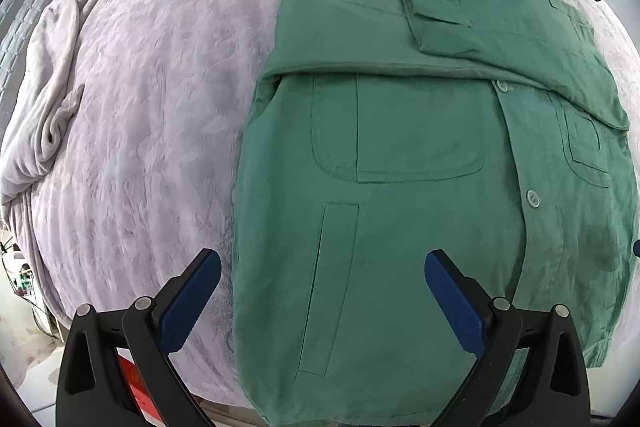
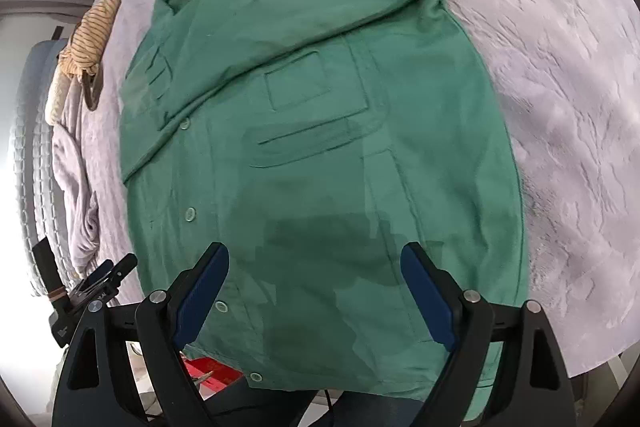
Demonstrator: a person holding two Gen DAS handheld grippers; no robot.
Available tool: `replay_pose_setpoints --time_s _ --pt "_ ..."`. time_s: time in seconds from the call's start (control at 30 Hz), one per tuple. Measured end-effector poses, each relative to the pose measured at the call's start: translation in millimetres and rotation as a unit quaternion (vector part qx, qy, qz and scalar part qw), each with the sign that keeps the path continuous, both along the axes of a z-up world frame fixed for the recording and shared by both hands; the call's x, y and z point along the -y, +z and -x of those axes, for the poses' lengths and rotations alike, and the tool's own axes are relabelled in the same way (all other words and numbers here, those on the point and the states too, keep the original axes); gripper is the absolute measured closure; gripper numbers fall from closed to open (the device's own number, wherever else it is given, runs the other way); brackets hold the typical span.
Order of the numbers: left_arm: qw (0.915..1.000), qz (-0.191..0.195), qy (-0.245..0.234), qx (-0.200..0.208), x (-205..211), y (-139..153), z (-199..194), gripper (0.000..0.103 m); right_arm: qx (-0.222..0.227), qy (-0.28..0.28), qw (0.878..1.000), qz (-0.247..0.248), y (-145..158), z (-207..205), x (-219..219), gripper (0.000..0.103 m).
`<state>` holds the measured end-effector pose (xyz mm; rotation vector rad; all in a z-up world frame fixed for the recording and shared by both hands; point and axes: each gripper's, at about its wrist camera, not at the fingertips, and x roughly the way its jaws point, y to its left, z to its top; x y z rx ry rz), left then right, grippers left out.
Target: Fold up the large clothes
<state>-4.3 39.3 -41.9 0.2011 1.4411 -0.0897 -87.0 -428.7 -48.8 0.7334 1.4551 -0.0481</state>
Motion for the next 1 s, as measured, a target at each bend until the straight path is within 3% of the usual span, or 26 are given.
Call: replay_pose_setpoints --time_s 0.4,0.7,0.87,1.0 --pt "0.9998 0.003 0.008 -0.019 -3 -9 9 0.001 -0.013 0.013 1.000 -0.002 -12 3 2 0.013" --pt "0.9989 0.024 -0.018 -0.037 -13 -17 18 0.001 -0.005 0.028 1.000 0.007 -12 13 10 0.013" --pt "0.9963 0.048 -0.019 -0.070 -43 -29 27 0.001 -0.004 0.023 0.999 0.026 -8 37 38 0.013" --pt "0.9927 0.047 -0.032 -0.106 -63 -44 45 0.001 -0.030 0.014 0.999 0.033 -19 67 59 0.013"
